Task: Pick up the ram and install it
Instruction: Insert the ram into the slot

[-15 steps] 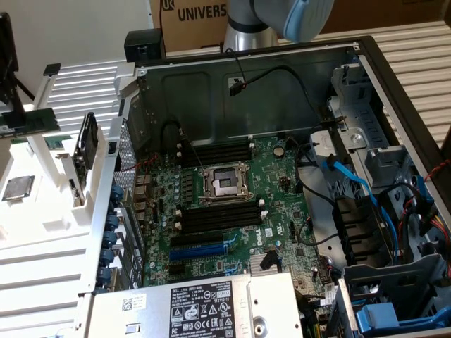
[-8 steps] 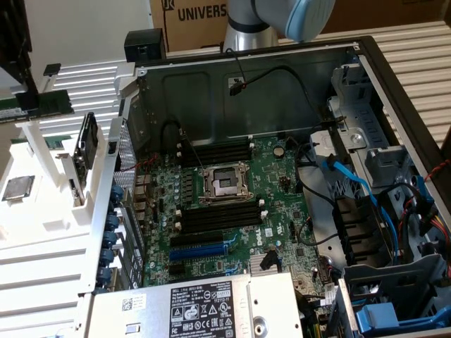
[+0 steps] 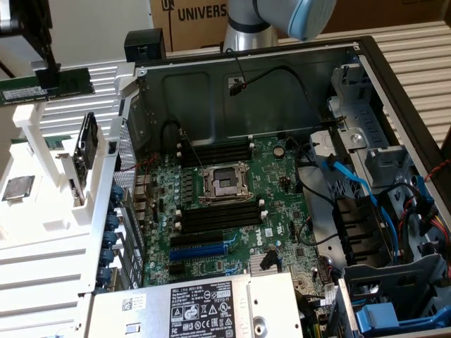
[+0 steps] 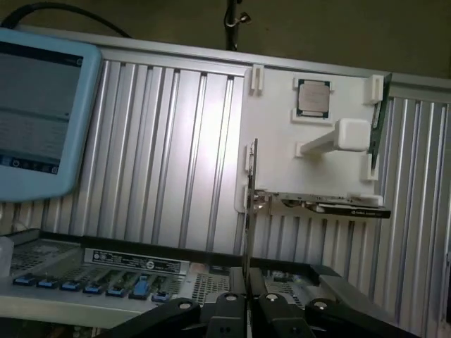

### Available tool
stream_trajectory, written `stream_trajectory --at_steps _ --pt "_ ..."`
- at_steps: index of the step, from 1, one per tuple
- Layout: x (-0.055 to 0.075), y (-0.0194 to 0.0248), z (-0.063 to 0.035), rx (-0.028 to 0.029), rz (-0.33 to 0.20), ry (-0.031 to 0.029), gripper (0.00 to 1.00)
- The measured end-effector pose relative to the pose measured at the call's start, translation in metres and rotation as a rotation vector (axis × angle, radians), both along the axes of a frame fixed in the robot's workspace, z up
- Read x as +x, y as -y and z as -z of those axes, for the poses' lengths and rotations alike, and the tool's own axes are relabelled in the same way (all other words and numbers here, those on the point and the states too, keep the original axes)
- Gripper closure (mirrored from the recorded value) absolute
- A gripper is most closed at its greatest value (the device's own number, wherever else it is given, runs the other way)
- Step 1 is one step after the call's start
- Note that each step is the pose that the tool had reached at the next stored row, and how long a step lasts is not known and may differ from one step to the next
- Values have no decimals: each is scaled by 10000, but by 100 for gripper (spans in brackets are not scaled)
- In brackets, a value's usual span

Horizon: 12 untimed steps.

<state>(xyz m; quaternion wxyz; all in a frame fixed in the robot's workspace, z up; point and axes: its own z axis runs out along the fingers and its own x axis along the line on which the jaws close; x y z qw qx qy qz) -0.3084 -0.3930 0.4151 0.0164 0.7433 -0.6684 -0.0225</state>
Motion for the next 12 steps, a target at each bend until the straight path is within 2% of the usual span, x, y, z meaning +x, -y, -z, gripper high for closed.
stream_trajectory --at_steps 6,12 --pt "280 3 -83 3 1 0 86" --pt "547 4 -107 15 2 1 86"
